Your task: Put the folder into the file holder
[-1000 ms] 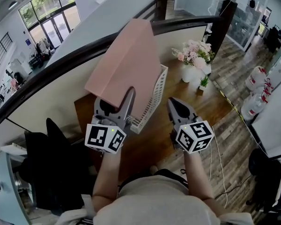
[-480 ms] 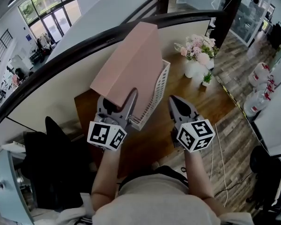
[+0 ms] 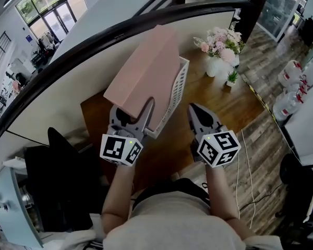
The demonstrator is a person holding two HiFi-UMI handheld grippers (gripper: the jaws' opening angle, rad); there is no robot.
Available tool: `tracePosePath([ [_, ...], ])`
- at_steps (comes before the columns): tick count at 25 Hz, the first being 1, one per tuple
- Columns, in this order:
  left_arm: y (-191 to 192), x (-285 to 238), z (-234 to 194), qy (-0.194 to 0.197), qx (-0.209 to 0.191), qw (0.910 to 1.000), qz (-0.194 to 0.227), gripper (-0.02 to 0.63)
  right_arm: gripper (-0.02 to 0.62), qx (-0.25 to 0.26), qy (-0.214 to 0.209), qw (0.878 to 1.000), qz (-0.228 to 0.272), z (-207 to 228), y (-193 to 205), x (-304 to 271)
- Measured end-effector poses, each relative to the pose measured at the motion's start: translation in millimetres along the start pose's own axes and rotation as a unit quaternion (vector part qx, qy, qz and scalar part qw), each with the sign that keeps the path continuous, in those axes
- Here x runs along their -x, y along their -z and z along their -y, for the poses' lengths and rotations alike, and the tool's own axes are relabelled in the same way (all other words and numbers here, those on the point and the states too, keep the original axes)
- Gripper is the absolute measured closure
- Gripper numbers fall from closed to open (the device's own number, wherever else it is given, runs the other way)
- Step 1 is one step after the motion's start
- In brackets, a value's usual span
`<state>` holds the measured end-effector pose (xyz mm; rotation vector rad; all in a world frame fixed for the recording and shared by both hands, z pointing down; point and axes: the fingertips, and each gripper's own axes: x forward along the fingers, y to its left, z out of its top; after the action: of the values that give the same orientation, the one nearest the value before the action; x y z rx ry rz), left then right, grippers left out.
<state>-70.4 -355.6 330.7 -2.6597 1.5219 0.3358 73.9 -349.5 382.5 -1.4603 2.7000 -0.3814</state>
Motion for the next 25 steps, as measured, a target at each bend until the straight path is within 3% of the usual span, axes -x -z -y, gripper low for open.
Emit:
tracePosePath([
  [25,72,-16,-1,0.009,0.002,0.9975,-0.070,0.308,0.586,-0.033,0.014,0.999,-0.040,18,42,-2],
])
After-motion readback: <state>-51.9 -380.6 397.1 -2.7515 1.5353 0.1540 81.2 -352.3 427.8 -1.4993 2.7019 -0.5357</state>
